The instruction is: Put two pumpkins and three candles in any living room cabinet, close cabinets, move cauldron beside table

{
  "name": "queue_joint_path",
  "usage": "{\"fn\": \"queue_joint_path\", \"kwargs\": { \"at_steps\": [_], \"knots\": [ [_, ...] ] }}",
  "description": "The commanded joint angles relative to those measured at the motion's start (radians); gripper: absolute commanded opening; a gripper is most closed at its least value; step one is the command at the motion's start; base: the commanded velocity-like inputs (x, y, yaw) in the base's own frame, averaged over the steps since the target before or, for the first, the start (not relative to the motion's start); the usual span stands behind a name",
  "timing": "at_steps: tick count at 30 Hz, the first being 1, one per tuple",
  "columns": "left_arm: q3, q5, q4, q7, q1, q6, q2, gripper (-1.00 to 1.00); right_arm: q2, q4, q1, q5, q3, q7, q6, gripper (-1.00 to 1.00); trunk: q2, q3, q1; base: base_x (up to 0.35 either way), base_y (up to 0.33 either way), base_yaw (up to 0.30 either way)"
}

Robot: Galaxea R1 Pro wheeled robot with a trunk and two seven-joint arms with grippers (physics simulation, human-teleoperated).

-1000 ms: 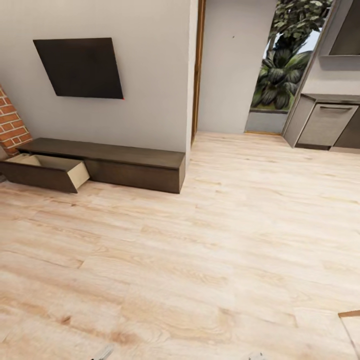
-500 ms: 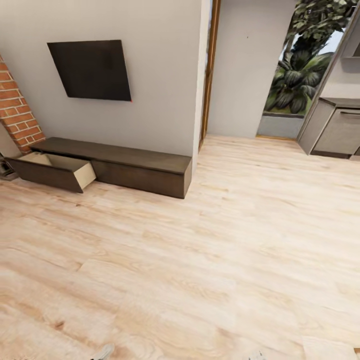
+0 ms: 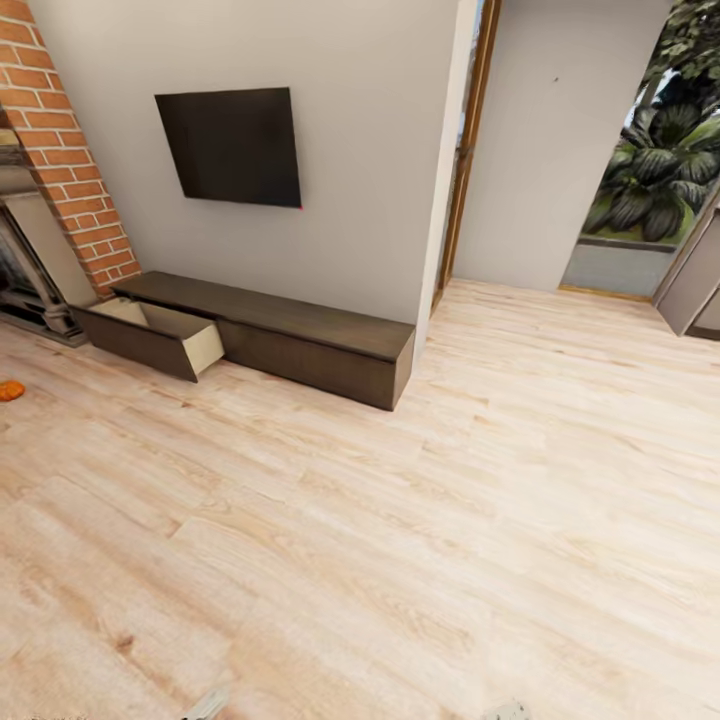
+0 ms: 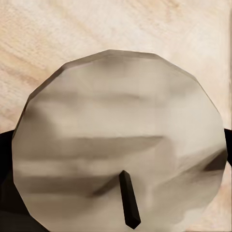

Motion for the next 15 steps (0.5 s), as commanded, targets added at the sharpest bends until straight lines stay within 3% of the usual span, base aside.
{"fn": "queue_joint_path", "kwargs": {
  "at_steps": [1, 10, 15],
  "knots": [
    [0.0, -0.001, 0.0, 0.0, 0.0, 0.001, 0.0, -1.0, 0.0, 0.0, 0.0, -0.005, 0.0, 0.002, -0.002, -1.0, 0.0, 0.001, 0.0, 0.172, -0.158, 0.252],
    [0.0, -0.001, 0.0, 0.0, 0.0, 0.001, 0.0, -1.0, 0.0, -0.001, 0.007, -0.004, 0.0, 0.002, -0.01, -1.0, 0.0, 0.009, 0.0, 0.135, -0.125, 0.252],
    [0.004, -0.002, 0.063, 0.0, 0.0, 0.001, -0.001, -1.0, 0.0, -0.001, 0.007, -0.003, 0.0, 0.002, -0.011, -1.0, 0.0, 0.014, 0.0, 0.125, -0.108, 0.253]
  ]
}}
